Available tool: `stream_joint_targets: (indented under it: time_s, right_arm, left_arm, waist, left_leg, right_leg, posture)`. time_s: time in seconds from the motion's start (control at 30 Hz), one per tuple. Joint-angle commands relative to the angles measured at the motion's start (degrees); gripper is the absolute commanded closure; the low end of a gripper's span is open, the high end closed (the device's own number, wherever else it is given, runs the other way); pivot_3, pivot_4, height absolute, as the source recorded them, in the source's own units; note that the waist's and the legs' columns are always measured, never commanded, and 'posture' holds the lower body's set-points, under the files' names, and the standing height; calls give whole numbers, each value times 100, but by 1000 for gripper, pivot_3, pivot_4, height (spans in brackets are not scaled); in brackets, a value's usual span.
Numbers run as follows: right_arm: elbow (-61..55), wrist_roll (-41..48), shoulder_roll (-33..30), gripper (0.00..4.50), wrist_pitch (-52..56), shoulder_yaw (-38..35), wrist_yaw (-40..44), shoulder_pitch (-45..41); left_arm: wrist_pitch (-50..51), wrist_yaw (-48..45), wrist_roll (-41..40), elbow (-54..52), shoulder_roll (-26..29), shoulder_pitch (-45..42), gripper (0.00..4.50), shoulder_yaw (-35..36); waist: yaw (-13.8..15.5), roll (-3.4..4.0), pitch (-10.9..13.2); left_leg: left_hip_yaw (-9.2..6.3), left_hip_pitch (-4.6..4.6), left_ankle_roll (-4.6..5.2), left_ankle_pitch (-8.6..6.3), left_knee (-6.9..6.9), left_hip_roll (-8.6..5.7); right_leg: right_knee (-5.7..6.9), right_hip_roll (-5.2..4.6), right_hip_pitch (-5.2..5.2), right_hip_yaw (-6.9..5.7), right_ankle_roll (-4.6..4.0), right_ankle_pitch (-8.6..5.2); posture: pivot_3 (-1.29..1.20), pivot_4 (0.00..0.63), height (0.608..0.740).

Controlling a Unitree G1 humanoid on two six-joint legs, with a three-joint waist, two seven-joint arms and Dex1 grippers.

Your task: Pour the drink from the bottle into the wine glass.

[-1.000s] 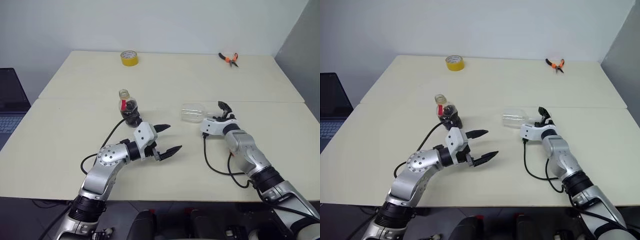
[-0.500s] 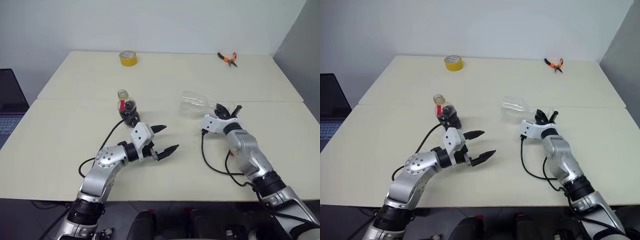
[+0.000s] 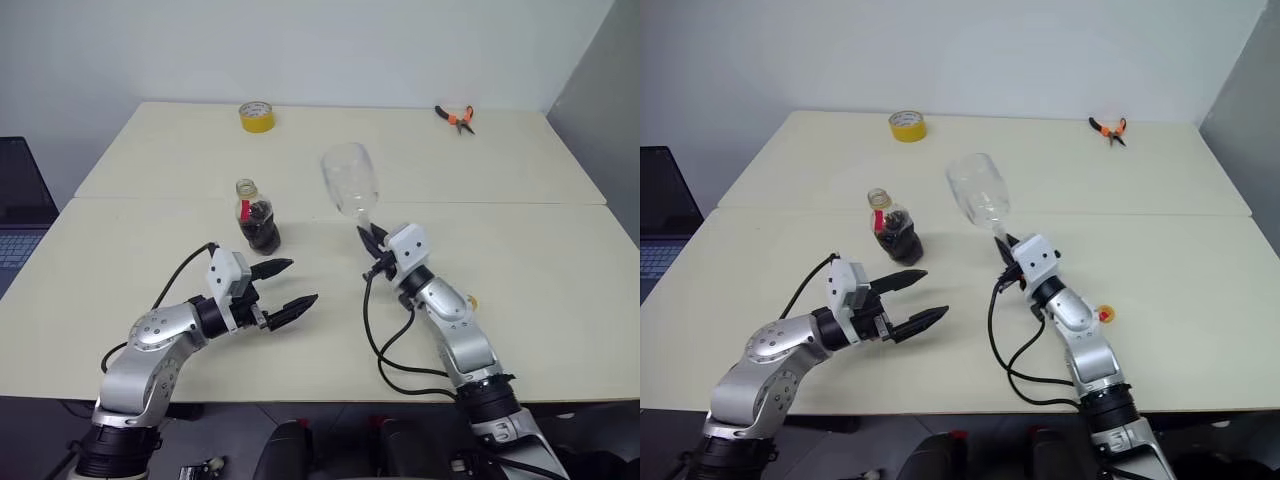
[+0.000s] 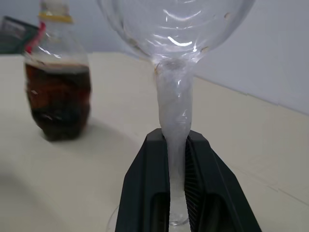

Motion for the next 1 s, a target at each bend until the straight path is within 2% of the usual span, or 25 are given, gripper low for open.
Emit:
stream_joint_targets:
  time_s: [0.03,0.27,0.4,0.53,0.57,0.6,0.93,1.0]
  right_arm:
    - [529,509,378,4371,-437,77,449,-150]
    - [1928,538,518,4371,-879,-127,649,-589]
    - [2263,492,419,4371,-1079,-146,775,-610]
    - [2127,502,224,4371,-1072,-107,989,-358]
    - [2064,507,196,3644,-1050,-89,1035,-312]
    - [1984,503,171,3424,-1041,-78,1055,-261]
    - [1549,361,-29,17,-836,51,1092,-132]
    - [1532,280,-86,17,-799,101,1081,-144]
  left_arm:
    - [354,-71,-509,-544,318,112,0,440]
    - [734,119,-943,-772,503,-14,0,712]
    - [855,189,-1072,-893,511,-105,0,710]
    - [878,229,-1075,-936,471,-242,0,639]
    - [868,224,-1064,-927,466,-260,0,614]
    - [858,221,-1055,-917,459,-278,0,591]
    - [788,145,-1020,-844,431,-358,0,456]
    - [750,126,-971,-854,427,-370,0,414]
  waist:
    - [-15,-1,0]
    - [-10,4,3]
    - [-12,4,3]
    - [-7,3,2]
    - [-6,3,2]
    - [-6,3,2]
    - [-11,3,3]
    - [-11,3,3]
  left_leg:
    - [0,1,0,0,-1,1]
    - [0,3,-1,0,-1,1]
    - [0,3,-1,0,-1,0]
    - [1,4,-1,1,-2,0]
    - [0,4,-1,1,-2,1]
    - [0,4,-1,1,-1,0]
    - [1,6,-1,1,-2,1]
    - [1,5,-1,1,-2,1]
  right_leg:
    - [0,1,-1,1,0,0]
    - [6,1,-3,0,-4,-2]
    - [5,1,-3,1,-4,-2]
    - [6,1,-2,2,-4,-2]
    - [6,1,-1,1,-4,-2]
    - [5,1,0,1,-4,-2]
    - [10,2,-2,2,-4,-2]
    - [10,2,-2,2,-4,-2]
  posture:
    - [0,150,740]
    - [0,150,740]
    - [0,150,740]
    - [0,150,740]
    - [0,150,740]
    - [0,150,740]
    - [0,150,740]
    - [0,150,740]
